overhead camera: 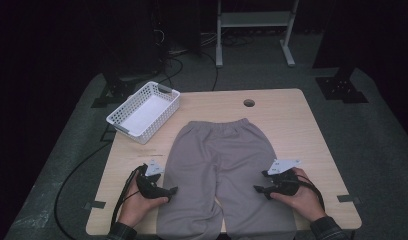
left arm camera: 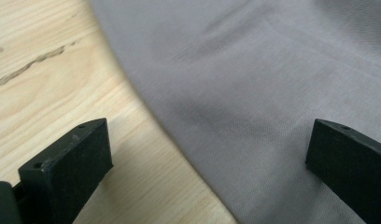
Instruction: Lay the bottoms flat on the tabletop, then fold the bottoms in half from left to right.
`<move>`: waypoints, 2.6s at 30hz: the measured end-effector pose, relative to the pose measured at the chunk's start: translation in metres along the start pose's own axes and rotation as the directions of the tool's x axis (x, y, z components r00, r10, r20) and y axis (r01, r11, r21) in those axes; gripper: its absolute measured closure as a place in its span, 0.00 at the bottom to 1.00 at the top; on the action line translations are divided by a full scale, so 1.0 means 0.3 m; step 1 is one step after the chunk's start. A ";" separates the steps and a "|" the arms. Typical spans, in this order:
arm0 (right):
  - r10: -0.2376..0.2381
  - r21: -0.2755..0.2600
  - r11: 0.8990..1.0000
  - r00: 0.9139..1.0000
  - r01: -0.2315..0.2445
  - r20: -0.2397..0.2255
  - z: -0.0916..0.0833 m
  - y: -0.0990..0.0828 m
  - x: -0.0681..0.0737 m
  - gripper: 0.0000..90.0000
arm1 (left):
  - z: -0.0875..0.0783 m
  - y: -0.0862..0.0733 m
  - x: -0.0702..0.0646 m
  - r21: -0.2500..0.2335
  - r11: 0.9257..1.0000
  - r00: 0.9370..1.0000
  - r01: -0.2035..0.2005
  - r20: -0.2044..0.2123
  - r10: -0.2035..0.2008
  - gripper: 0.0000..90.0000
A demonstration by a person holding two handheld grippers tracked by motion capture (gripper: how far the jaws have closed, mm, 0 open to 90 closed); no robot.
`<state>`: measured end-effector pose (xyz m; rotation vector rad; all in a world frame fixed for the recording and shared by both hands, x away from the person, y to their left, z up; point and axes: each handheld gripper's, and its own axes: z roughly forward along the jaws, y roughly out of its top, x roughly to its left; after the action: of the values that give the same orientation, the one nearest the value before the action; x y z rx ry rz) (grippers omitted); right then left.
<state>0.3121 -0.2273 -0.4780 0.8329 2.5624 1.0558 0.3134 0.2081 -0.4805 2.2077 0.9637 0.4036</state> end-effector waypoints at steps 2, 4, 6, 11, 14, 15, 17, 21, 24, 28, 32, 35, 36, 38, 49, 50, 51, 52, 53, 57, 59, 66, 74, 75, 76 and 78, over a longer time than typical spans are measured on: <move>0.000 -0.002 1.000 1.000 0.000 -0.003 0.001 0.000 -0.002 0.38 | -0.002 0.003 -0.003 -0.022 1.000 1.000 -0.021 0.023 0.021 0.11; 0.000 -0.001 1.000 1.000 0.000 -0.004 0.001 -0.001 -0.003 0.38 | -0.001 0.005 -0.009 -0.039 0.999 0.999 -0.028 0.031 0.029 0.19; 0.001 -0.001 1.000 1.000 -0.001 -0.005 0.001 -0.001 -0.003 0.38 | -0.003 0.009 -0.015 -0.043 0.998 0.998 -0.040 0.044 0.042 0.26; 0.003 0.000 1.000 1.000 -0.003 -0.007 0.001 0.000 -0.004 0.38 | -0.004 0.011 -0.028 -0.067 0.997 0.999 -0.029 0.043 0.032 0.50; 0.005 0.001 1.000 1.000 -0.005 -0.006 0.001 0.000 -0.004 0.38 | -0.001 0.014 -0.032 -0.075 0.997 0.998 -0.025 0.049 0.029 0.64; 0.005 0.001 1.000 1.000 -0.005 -0.006 0.001 0.000 -0.004 0.38 | -0.001 0.016 -0.032 -0.074 0.997 0.998 -0.023 0.054 0.027 0.68; 0.005 0.000 1.000 1.000 -0.005 -0.006 0.001 0.000 -0.003 0.38 | 0.000 0.019 -0.032 -0.071 0.997 0.998 -0.021 0.064 0.026 0.76; 0.004 0.000 1.000 1.000 -0.004 -0.007 0.001 0.000 -0.004 0.38 | 0.001 0.022 -0.027 -0.065 0.998 0.995 -0.018 0.096 0.024 0.88; 0.007 -0.002 1.000 1.000 -0.007 -0.008 0.002 0.000 -0.004 0.38 | 0.001 0.025 -0.024 -0.061 0.998 0.993 -0.021 0.115 0.028 0.95; 0.006 -0.002 1.000 1.000 -0.006 -0.009 0.002 0.000 -0.003 0.38 | -0.001 0.032 -0.021 -0.066 0.998 0.988 -0.017 0.150 0.027 0.96; 0.006 -0.005 1.000 1.000 -0.006 -0.009 0.002 -0.001 -0.003 0.38 | -0.025 0.053 -0.026 -0.117 0.993 0.983 0.016 0.182 0.006 0.97; 0.007 -0.006 1.000 1.000 -0.007 -0.010 0.002 -0.002 -0.003 0.38 | -0.041 0.072 -0.034 -0.156 0.987 0.977 0.030 0.212 0.004 0.96; 0.007 -0.006 1.000 1.000 -0.007 -0.010 0.002 -0.002 -0.003 0.38 | -0.045 0.080 -0.038 -0.169 0.985 0.975 0.028 0.223 0.011 0.97; 0.009 -0.006 1.000 1.000 -0.009 -0.009 0.002 -0.002 -0.003 0.38 | -0.051 0.093 -0.045 -0.187 0.982 0.970 0.030 0.244 0.017 0.97; 0.011 -0.006 1.000 1.000 -0.011 -0.006 0.002 -0.003 -0.001 0.38 | -0.036 0.161 -0.082 -0.248 0.968 0.948 0.029 0.313 0.051 0.96; 0.011 -0.006 1.000 1.000 -0.011 -0.006 0.002 -0.003 -0.001 0.38 | -0.034 0.165 -0.086 -0.250 0.968 0.946 0.031 0.320 0.053 0.96; 0.012 -0.006 1.000 1.000 -0.012 -0.006 0.002 -0.003 -0.001 0.38 | -0.031 0.172 -0.089 -0.258 0.965 0.943 0.037 0.329 0.052 0.96; 0.012 -0.007 1.000 1.000 -0.012 -0.006 0.002 -0.003 -0.001 0.38 | -0.029 0.177 -0.091 -0.265 0.963 0.942 0.040 0.333 0.052 0.96; 0.012 -0.007 1.000 1.000 -0.012 -0.006 0.002 -0.004 -0.001 0.38 | -0.029 0.183 -0.092 -0.271 0.962 0.941 0.040 0.334 0.055 0.96; 0.013 -0.008 1.000 1.000 -0.013 -0.006 0.002 -0.004 -0.001 0.38 | -0.024 0.209 -0.098 -0.288 0.957 0.937 0.036 0.341 0.068 0.96; 0.014 -0.009 1.000 1.000 -0.014 -0.006 0.002 -0.005 0.000 0.38 | -0.018 0.220 -0.102 -0.293 0.956 0.935 0.033 0.348 0.074 0.96; 0.014 -0.009 1.000 1.000 -0.014 -0.005 0.002 -0.005 0.000 0.38 | -0.003 0.262 -0.121 -0.313 0.949 0.920 0.035 0.382 0.092 0.96; 0.017 -0.011 1.000 1.000 -0.017 -0.004 0.002 -0.005 0.001 0.38 | 0.025 0.320 -0.160 -0.326 0.945 0.903 0.023 0.412 0.120 0.96; 0.017 -0.011 1.000 1.000 -0.017 -0.004 0.002 -0.006 0.001 0.38 | 0.030 0.324 -0.165 -0.325 0.946 0.901 0.023 0.416 0.121 0.96; 0.016 -0.011 1.000 1.000 -0.016 -0.003 0.002 -0.006 0.001 0.38 | 0.036 0.329 -0.170 -0.324 0.946 0.900 0.019 0.418 0.125 0.96; 0.016 -0.011 1.000 1.000 -0.016 -0.003 0.002 -0.005 0.001 0.38 | 0.054 0.343 -0.189 -0.319 0.948 0.894 0.010 0.427 0.134 0.96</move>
<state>0.3115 -0.2278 -0.4796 0.8517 2.5542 1.0759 0.3372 0.1082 -0.4211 1.9199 0.5360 0.0601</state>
